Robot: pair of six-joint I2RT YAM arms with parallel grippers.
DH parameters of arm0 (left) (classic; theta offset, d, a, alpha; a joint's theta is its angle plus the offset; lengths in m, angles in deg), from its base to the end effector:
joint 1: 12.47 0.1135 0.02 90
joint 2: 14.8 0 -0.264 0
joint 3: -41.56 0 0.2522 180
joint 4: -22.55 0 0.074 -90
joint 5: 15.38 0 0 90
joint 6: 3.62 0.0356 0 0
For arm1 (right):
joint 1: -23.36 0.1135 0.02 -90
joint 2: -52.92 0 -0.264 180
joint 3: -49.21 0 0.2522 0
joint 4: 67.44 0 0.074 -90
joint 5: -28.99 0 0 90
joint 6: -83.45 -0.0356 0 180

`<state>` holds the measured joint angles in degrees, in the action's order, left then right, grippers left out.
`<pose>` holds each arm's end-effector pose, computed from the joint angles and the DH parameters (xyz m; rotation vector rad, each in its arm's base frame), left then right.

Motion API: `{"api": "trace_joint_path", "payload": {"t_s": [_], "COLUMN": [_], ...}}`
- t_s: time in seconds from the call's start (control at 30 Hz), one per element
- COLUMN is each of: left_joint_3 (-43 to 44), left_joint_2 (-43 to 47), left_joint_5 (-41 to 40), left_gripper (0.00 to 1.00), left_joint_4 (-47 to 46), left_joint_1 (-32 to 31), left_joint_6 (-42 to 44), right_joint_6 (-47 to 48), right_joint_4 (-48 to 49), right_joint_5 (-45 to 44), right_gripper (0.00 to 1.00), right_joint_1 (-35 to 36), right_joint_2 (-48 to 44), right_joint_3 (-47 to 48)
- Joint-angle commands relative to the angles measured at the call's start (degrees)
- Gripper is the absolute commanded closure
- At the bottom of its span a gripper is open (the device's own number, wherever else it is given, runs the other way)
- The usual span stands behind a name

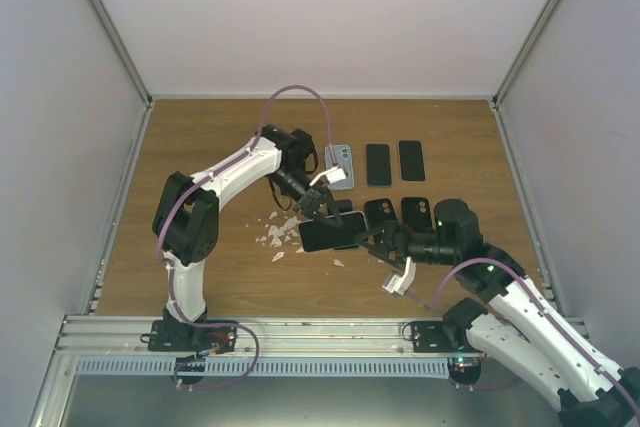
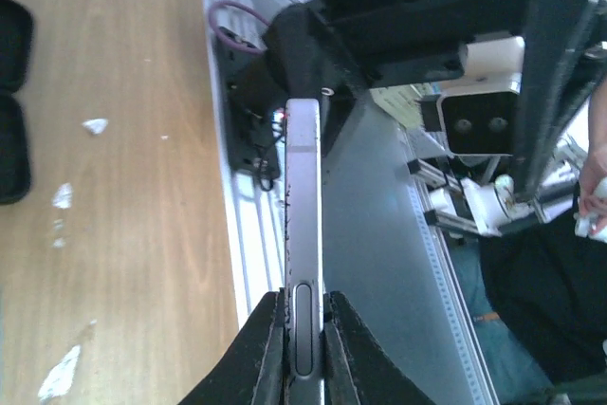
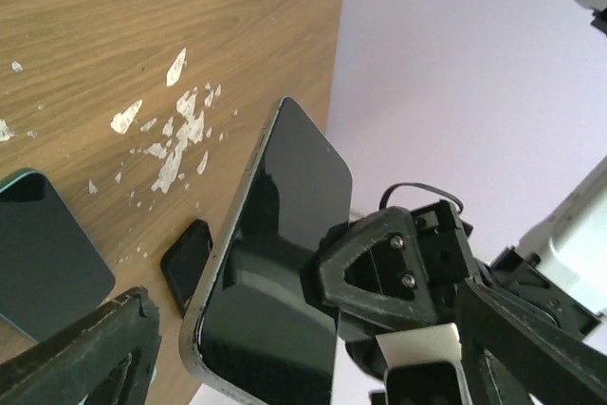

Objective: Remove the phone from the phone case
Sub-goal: Place the phone at the center of the board.

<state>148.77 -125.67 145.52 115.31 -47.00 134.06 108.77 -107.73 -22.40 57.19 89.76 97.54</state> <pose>0.2743 -0.2296 0.2590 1.5819 1.9662 -1.7997 0.1082 0.0992 0.2730 -1.9598 0.1275 -0.2319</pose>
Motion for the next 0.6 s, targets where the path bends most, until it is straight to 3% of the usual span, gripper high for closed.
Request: {"api": "trace_joint_path", "payload": {"t_s": [0.0,0.07,0.27,0.57], "left_joint_3": [0.98,0.87,-1.09,-14.41], "left_joint_2": [-1.88,-2.42,-1.37,11.45], "left_joint_5": [4.52,6.15,8.05,2.66], "left_gripper": [1.0,1.0,1.0,1.0], "left_joint_4": [-1.13,-1.22,-6.7,-38.38], "left_joint_1": [4.14,6.48,11.0,15.84], "left_joint_6": [0.67,0.3,-6.2,-43.26], "right_joint_6": [18.25,16.47,11.56,2.13], "right_joint_4": [2.63,3.67,6.28,7.7], "right_joint_5": [-2.85,-3.77,-5.95,-8.6], "right_gripper": [0.08,0.01,0.0,0.0], "right_joint_1": [-0.16,-0.17,-0.16,-0.16], "right_joint_2": [0.97,1.2,1.14,0.36], "right_joint_3": [-1.07,-1.11,-0.96,1.1]}}
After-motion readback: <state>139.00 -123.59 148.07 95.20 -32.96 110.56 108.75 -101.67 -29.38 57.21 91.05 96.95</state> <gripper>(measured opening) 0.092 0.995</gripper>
